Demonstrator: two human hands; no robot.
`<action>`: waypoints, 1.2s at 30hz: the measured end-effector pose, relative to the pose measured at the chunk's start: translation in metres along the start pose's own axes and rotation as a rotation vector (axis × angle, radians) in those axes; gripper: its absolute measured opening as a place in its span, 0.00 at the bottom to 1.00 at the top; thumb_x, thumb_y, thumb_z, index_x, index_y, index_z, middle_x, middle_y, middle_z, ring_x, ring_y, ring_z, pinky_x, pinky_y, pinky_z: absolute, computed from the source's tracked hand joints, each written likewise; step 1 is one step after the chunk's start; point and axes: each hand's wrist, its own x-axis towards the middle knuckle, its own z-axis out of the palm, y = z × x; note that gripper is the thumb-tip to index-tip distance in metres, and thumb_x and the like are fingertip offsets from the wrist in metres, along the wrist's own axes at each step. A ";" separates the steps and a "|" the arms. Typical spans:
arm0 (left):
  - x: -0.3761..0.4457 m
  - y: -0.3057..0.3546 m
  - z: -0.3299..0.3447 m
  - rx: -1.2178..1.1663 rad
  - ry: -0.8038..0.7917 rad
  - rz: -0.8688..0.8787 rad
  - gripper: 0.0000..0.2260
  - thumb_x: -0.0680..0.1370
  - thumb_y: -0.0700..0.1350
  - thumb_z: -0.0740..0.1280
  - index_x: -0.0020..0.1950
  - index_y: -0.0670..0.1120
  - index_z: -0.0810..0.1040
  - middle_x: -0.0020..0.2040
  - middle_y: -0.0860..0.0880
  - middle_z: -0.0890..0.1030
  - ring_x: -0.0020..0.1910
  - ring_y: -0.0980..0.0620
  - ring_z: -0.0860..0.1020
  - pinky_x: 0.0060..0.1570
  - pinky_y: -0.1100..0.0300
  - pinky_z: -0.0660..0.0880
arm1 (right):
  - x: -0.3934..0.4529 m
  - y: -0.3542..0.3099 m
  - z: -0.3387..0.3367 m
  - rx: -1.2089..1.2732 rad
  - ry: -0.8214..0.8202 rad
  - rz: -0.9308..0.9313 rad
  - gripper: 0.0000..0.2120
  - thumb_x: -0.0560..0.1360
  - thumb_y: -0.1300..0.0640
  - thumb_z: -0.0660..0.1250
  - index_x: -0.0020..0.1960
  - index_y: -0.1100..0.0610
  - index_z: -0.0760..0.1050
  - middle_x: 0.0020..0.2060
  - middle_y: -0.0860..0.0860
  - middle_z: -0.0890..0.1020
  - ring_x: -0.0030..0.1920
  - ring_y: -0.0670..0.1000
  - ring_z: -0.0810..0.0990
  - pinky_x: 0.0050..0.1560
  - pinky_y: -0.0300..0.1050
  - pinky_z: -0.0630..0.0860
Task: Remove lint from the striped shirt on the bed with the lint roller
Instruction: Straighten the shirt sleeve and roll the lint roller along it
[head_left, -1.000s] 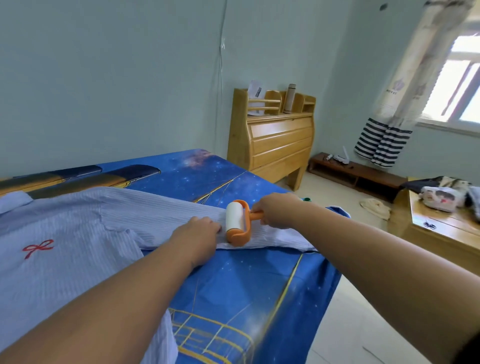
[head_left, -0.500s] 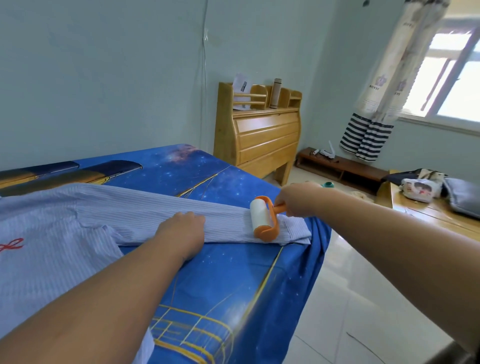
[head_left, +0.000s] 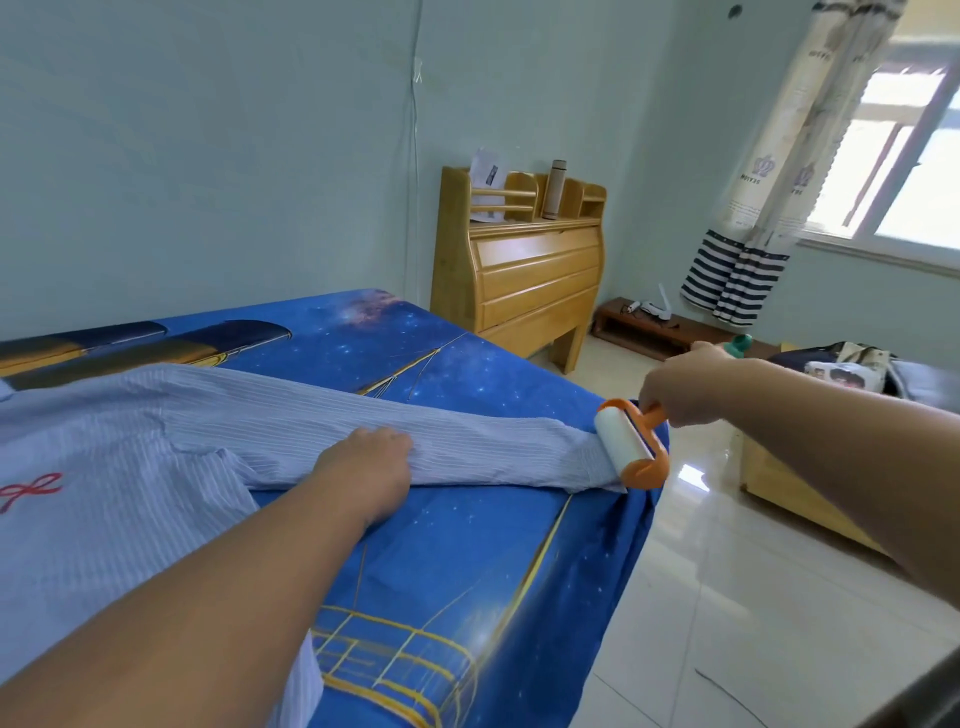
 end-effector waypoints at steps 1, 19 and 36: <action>0.001 -0.003 0.001 -0.016 0.000 0.004 0.20 0.76 0.40 0.54 0.68 0.50 0.68 0.67 0.51 0.70 0.64 0.48 0.67 0.58 0.51 0.71 | -0.001 0.003 -0.003 -0.004 0.008 0.008 0.05 0.74 0.56 0.63 0.45 0.47 0.76 0.36 0.45 0.75 0.39 0.47 0.72 0.46 0.45 0.67; -0.040 -0.066 -0.038 -0.093 0.189 -0.010 0.13 0.80 0.50 0.57 0.56 0.49 0.79 0.56 0.48 0.77 0.56 0.46 0.76 0.54 0.52 0.74 | 0.060 -0.146 -0.128 0.469 0.329 -0.318 0.11 0.76 0.60 0.61 0.58 0.53 0.70 0.43 0.51 0.77 0.39 0.49 0.73 0.40 0.42 0.68; -0.052 0.010 -0.001 -0.038 -0.234 0.349 0.33 0.78 0.64 0.50 0.78 0.50 0.46 0.79 0.51 0.44 0.78 0.50 0.43 0.75 0.49 0.45 | 0.084 -0.227 -0.170 0.481 0.384 -0.436 0.07 0.76 0.56 0.64 0.52 0.51 0.78 0.49 0.52 0.79 0.50 0.54 0.77 0.43 0.47 0.70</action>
